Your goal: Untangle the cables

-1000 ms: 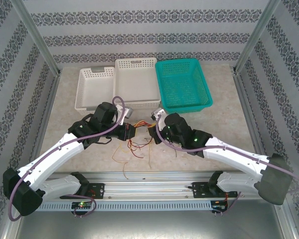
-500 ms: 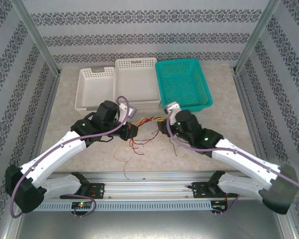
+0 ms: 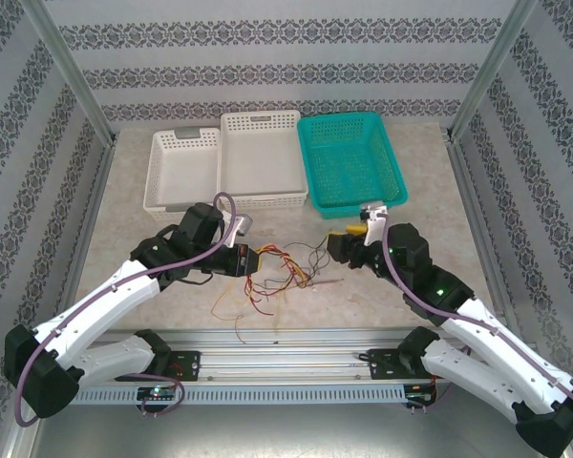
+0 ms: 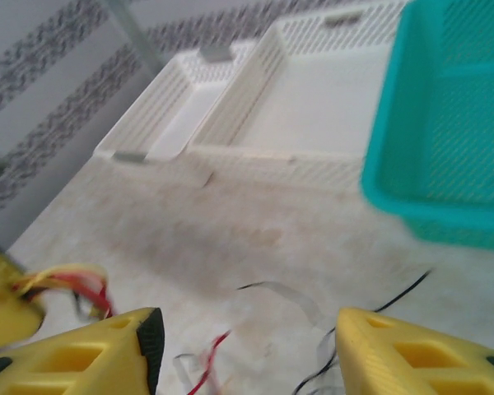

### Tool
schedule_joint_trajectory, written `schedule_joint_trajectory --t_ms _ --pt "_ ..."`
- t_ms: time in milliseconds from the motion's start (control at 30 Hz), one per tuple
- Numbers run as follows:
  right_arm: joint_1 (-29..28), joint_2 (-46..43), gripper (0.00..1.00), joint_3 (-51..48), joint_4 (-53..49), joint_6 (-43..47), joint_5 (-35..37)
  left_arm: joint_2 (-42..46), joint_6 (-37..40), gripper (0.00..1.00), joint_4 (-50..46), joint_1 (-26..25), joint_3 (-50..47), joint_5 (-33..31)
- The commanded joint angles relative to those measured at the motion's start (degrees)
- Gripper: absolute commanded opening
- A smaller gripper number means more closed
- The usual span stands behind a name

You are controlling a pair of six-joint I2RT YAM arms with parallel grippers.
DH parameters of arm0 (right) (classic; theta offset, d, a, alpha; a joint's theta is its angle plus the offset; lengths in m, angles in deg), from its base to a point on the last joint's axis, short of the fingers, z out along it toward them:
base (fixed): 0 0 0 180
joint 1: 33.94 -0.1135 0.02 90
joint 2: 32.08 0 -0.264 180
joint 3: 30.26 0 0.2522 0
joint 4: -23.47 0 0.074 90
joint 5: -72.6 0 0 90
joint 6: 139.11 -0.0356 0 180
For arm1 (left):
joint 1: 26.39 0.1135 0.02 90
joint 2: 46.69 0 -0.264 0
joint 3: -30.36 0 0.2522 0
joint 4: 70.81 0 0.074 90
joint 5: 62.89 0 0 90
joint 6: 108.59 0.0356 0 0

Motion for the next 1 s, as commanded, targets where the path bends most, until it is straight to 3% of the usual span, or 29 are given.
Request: schedule_joint_trajectory --t_ms 0,433,667,833,967 --pt "-2.0 0.7 0.52 -3.5 1.5 -4.9 -8.9 0.4 -3.3 0.00 4.7 0.5 0.3 1.0" --pt "-3.8 7.1 0.50 -11.3 14.0 -5.3 -13.7 -0.4 -1.9 0.00 3.7 0.5 1.2 -0.3" --pt "-4.0 4.9 0.51 -14.1 20.1 -5.2 -18.0 -0.2 -1.1 0.00 2.3 0.5 1.3 -1.0" --pt "-4.0 -0.1 0.43 -16.4 22.1 -5.2 -21.6 -0.2 -0.6 0.00 1.8 0.5 1.3 -1.3" --pt "-4.1 1.6 0.37 -17.0 23.8 -5.9 -23.2 -0.6 -0.9 0.00 2.7 0.5 1.0 -0.9"
